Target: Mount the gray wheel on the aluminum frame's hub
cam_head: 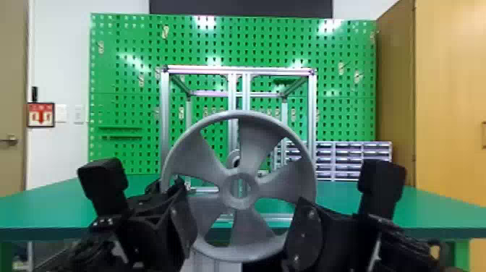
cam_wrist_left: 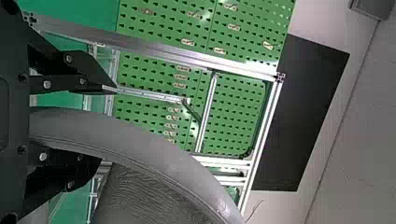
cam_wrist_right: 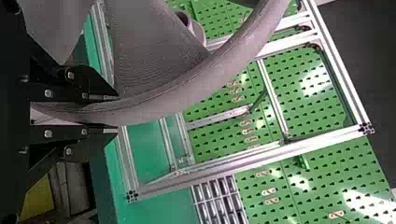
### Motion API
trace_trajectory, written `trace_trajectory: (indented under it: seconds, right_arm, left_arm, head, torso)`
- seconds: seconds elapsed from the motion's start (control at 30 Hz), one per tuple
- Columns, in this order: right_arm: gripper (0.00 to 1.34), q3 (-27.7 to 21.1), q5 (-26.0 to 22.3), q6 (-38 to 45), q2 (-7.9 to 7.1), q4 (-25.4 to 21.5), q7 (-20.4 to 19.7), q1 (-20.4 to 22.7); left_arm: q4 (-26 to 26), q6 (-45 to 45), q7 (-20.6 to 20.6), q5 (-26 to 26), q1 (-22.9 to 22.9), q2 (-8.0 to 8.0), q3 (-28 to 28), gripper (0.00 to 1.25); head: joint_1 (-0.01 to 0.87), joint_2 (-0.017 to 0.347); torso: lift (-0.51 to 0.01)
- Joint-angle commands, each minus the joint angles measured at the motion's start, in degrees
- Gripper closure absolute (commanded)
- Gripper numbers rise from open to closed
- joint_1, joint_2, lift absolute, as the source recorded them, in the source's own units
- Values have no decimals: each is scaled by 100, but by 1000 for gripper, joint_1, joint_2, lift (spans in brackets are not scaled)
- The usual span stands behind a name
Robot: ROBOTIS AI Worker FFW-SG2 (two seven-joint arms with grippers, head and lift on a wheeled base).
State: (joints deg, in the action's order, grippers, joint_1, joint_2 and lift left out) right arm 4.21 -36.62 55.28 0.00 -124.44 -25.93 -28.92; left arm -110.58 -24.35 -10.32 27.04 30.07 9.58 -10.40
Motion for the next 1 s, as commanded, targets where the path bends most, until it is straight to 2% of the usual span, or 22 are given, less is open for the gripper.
trace_trajectory:
  seconds: [0.0,0.33,0.6,0.97]
  right_arm:
    - [1156,45,59,-70,5,86,0,-26]
    - [1156,97,138,-140,5,297,0,-140]
    - [1156,133,199,-184,5,535,0,-351]
    - [1156,124,182,-202,5,930,0,-685]
  left_arm:
    - [63,1,-40,100,34,0,-6,854]
    - [221,-8,-119,214,210,-18,-32,865]
    - [546,-43,-119,460,491,-18,-50,865]
    - [1038,-87,-119,460,825,-70,-58,860]
  head:
    - [-5,6]
    - [-5,6]
    - [-5,6]
    - [-5,6]
  torso:
    - [-499]
    - [-499]
    - [-499]
    - [-499]
